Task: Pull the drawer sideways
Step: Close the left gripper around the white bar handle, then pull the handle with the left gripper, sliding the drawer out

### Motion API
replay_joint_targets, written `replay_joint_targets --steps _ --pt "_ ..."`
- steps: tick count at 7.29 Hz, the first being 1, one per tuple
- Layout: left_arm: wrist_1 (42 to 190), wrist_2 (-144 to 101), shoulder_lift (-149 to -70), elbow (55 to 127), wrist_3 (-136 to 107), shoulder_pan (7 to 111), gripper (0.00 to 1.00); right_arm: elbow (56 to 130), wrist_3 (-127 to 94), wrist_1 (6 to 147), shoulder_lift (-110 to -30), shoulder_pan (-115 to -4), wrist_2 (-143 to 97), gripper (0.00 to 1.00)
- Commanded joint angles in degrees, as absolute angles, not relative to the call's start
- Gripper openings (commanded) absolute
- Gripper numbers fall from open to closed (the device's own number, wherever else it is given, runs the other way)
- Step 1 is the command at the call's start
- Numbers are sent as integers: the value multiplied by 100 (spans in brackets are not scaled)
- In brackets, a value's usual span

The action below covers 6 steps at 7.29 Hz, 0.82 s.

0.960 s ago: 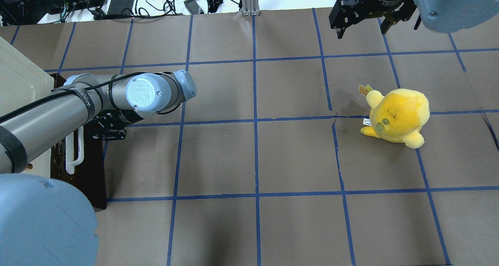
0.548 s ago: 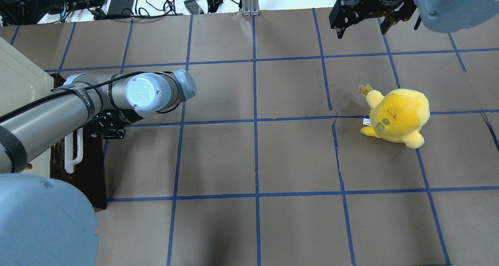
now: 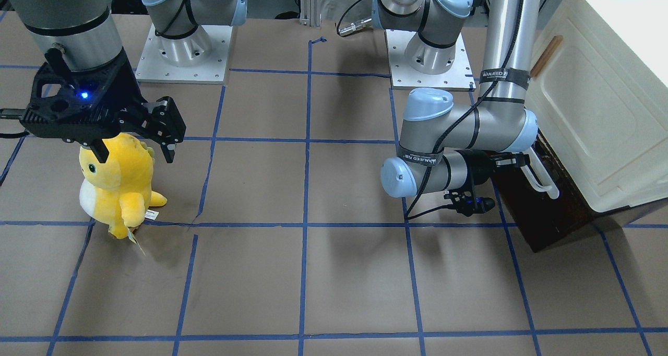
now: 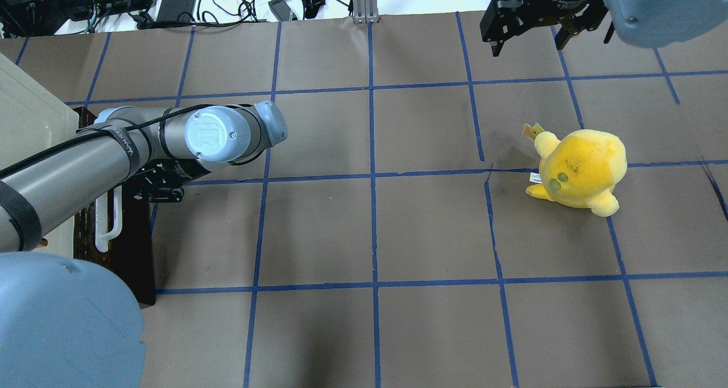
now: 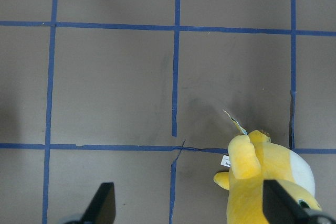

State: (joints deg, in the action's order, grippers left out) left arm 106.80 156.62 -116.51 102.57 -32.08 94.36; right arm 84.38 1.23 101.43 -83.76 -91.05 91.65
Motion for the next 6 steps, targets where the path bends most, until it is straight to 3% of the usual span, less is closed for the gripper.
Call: replay_joint_targets --steps 1,6 --pt "10705 15662 -11628 10266 -3199 9466 31 8437 123 10143 -8376 -9105 9167 100" --pt "10723 15653 -11619 10257 -3208 9589 31 8437 123 10143 -8376 -9105 9167 100"
